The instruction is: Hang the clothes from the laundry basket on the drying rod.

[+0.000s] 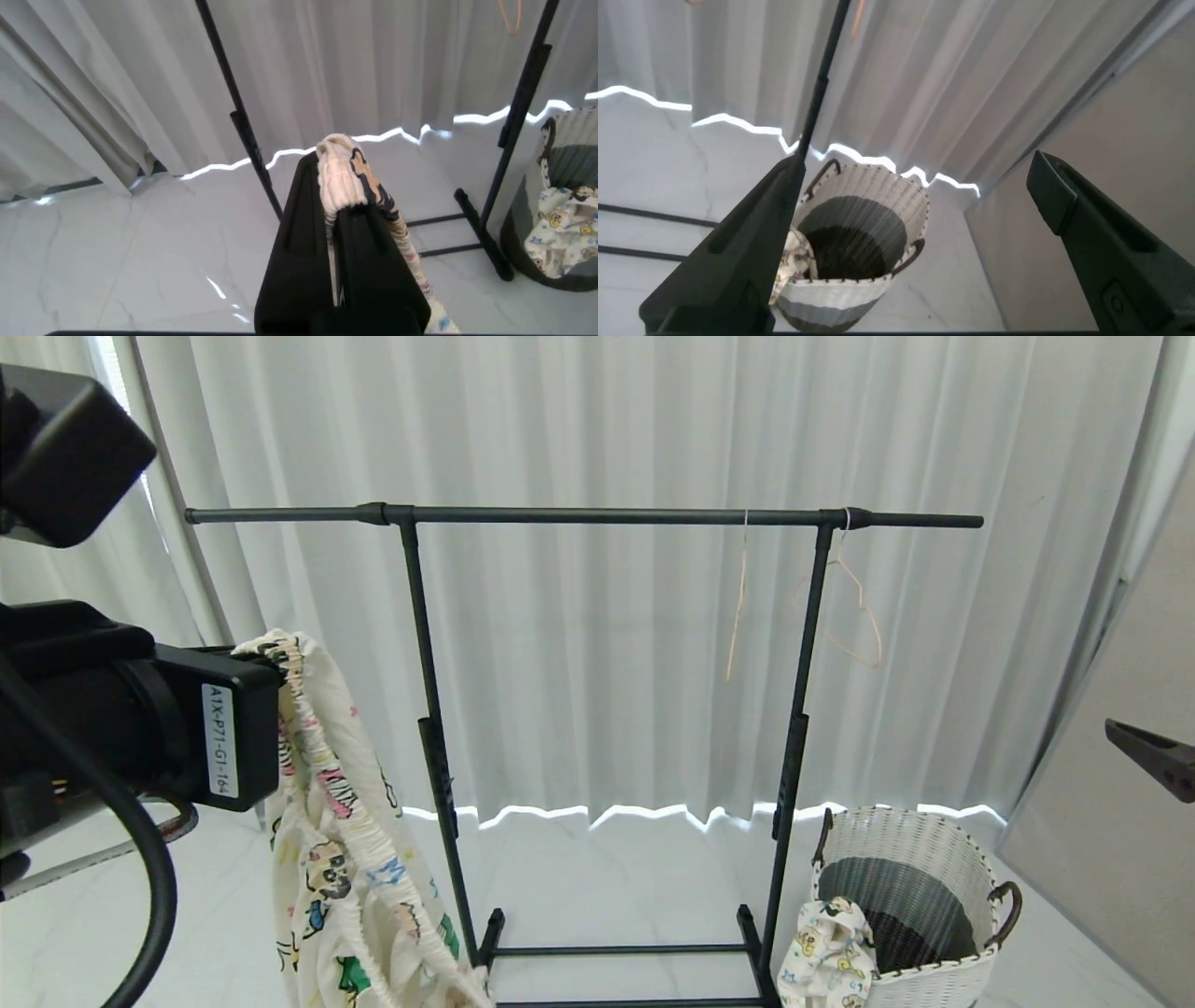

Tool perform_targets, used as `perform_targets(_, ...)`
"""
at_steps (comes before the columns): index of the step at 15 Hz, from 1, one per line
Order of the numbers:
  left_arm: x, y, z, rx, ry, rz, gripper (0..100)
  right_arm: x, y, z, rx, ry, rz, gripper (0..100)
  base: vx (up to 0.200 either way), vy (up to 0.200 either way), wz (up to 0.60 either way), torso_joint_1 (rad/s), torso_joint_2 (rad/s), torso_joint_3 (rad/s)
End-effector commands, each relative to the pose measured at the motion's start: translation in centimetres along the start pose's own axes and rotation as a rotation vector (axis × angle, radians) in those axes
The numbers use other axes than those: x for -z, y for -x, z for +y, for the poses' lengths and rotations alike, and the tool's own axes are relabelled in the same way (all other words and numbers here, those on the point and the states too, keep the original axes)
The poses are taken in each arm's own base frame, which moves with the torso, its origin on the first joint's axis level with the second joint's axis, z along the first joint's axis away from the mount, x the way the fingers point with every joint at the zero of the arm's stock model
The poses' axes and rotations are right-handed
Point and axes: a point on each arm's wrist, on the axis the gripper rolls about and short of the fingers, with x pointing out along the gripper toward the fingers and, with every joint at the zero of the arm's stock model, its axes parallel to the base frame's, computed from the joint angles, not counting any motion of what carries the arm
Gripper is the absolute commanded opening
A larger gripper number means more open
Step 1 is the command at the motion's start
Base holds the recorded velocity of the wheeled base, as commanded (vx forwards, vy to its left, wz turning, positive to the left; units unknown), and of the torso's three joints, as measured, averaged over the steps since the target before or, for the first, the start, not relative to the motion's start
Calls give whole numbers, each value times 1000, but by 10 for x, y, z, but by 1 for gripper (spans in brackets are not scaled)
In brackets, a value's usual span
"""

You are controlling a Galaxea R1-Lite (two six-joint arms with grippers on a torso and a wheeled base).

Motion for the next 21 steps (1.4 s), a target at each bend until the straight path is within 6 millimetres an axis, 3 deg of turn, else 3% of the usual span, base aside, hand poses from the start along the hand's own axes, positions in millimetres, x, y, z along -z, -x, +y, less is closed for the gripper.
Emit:
perform_targets(1,1,-1,-1,0,-6,6,0,0,-1,0,-2,2,4,100,0,0,0,364,-481,-261)
perform_targets(14,5,-3,-3,-2,-74,20,0,1,-2,1,-15,-34,4,100,0,0,0,245,-471,-238)
perform_targets(21,5,-2,-2,0,-71,16,0,0,0,1,-12,-45,-4,100,200,0,0,18,-33,-14)
